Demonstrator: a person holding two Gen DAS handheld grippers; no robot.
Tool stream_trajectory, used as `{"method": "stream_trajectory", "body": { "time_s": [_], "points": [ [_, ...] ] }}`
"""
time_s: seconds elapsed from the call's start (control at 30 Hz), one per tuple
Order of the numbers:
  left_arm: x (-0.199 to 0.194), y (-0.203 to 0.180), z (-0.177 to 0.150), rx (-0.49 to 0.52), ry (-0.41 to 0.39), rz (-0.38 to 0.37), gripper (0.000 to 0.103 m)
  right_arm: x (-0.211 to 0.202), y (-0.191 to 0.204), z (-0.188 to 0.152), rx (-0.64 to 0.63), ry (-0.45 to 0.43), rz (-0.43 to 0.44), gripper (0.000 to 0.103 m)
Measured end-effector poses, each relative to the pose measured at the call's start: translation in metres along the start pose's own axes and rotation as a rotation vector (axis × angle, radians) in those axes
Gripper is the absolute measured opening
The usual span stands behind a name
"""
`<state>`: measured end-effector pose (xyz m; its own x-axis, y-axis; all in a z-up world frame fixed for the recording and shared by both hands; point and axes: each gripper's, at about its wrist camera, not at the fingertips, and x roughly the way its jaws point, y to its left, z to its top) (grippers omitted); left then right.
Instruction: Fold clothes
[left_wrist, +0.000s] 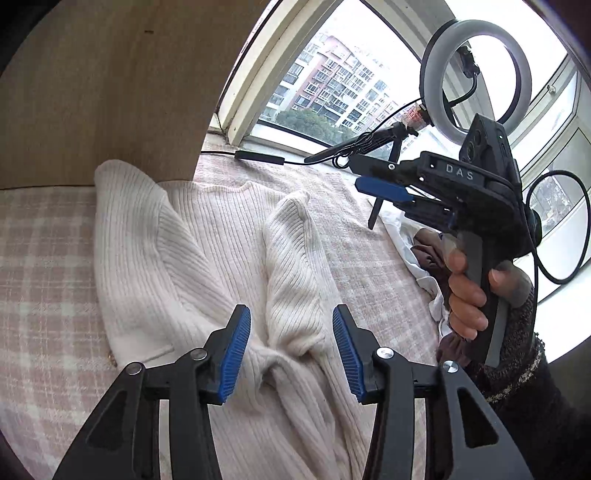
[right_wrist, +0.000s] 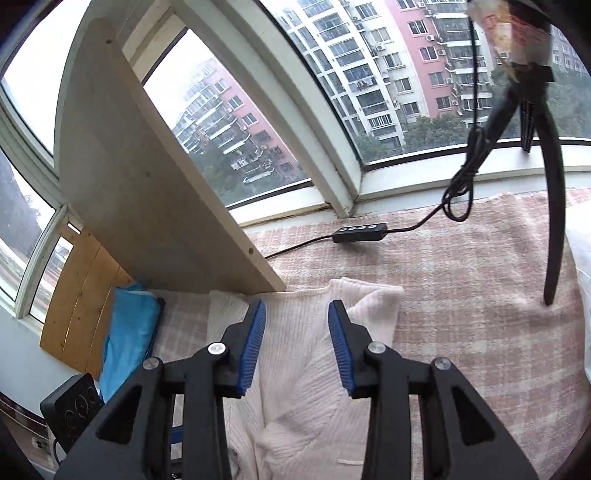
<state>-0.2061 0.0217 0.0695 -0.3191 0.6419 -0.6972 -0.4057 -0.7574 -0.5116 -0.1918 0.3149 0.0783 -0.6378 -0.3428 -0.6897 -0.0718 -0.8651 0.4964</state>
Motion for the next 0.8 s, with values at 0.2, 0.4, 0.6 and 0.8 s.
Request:
{"method": "stream_trajectory", "body": {
  "time_s": [0.2, 0.4, 0.6, 0.8],
  "points": [
    [0.064, -0.018, 0.006, 0.038, 0.112, 0.079, 0.005, 0.012, -0.039, -0.008, 0.020, 0.057, -0.077, 0.026],
    [0.058, -0.013, -0.008, 0.025, 0.058, 0.120, 0.006, 0.060, -0.025, -0.009, -0.098, 0.111, -0.082, 0.026],
    [0.016, -0.001, 0.002, -0.066, -0.006, 0.091, 0.012, 0.086, 0.000, -0.009, -0.239, 0.170, -0.198, 0.025],
    [-0.067, 0.010, -0.049, -0.075, -0.002, -0.032, 0.018, 0.017, 0.007, -0.046, -0.208, 0.243, -0.014, 0.025]
  ]
}}
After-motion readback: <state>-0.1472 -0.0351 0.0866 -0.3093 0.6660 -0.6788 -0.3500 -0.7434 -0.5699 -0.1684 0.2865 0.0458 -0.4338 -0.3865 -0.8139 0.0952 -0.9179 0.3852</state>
